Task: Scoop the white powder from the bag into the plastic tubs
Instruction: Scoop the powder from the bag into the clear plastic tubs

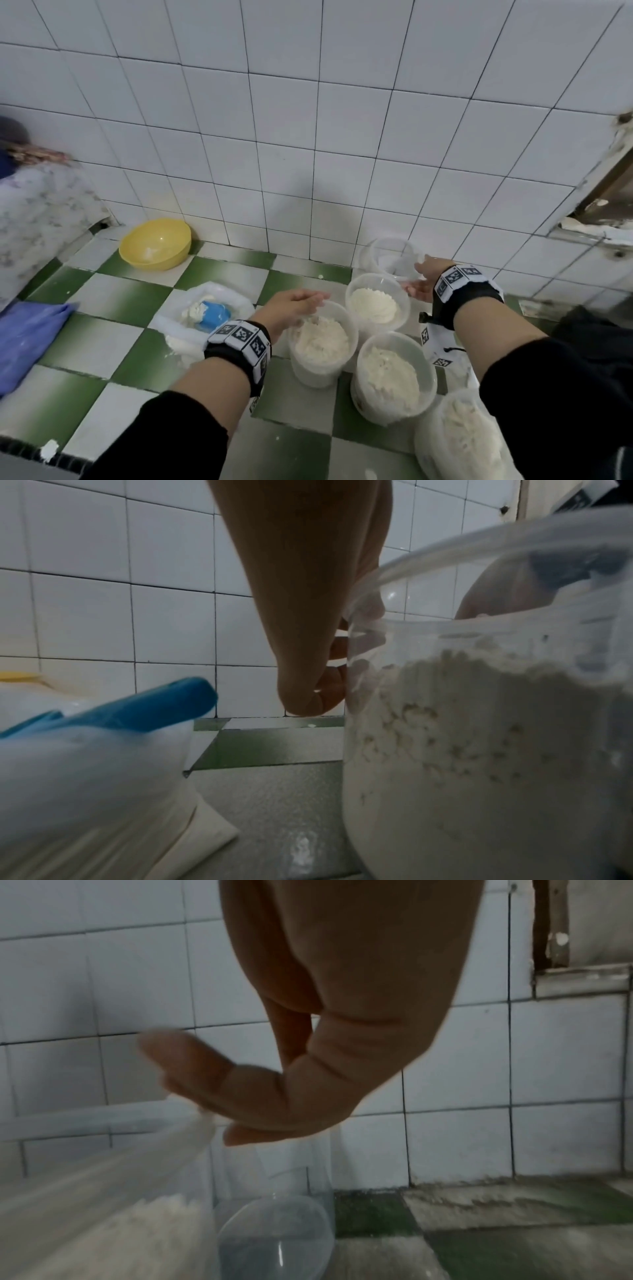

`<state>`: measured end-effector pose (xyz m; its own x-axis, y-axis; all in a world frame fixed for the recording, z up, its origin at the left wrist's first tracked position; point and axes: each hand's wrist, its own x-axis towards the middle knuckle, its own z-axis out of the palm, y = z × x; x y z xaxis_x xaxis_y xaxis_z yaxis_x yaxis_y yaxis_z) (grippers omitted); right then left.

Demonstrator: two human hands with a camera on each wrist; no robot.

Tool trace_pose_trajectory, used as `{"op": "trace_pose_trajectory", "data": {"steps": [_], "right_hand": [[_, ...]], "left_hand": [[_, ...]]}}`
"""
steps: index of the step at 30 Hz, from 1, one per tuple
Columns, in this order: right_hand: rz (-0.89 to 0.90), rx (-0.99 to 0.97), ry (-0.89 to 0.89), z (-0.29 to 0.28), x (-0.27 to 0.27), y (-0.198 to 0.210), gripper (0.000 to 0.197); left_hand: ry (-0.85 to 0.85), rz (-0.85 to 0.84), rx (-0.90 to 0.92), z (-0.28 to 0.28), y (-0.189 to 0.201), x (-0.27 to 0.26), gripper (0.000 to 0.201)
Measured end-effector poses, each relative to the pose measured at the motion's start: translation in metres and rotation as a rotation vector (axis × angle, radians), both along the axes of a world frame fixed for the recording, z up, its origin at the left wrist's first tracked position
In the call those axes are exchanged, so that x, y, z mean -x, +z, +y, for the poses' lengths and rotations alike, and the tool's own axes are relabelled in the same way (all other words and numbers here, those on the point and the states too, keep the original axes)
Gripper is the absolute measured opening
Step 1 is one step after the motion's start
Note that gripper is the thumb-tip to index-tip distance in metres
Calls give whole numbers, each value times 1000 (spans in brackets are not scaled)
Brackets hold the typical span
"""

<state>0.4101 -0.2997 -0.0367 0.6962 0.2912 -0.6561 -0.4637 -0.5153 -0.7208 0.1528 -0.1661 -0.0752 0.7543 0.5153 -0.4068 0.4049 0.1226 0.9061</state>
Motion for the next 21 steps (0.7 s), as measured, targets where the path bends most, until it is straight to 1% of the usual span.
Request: {"op": "trace_pose_trajectory", "data": {"steps": [3,4,5,9,13,16,18,21], "right_hand": [[-18,50,38,-1,-6,-2,23],[-29,63,48,-1,-5,-1,21],[-44,64,46,-1,-5,1,23],[-115,51,37,2,-1,14,44],[-228,37,94,0,10,38,50],[-295,-47,81,-2,24,60,61],[-360,-81,92,-3,37,75,62],[-455,-142,132,3,62,96,58]], "left_hand": [[1,5,11,-1,1,0,26],[3,6,12,-1,1,0,26],[6,6,11,-2,1,0,27],[42,-2,9,-5,2,1,26],[51,-27,23,-7,3,5,23],[86,-73,35,-7,10,9,29],[123,-116,35,-6,16,12,36],[181,-203,5,2,28,19,41]]}}
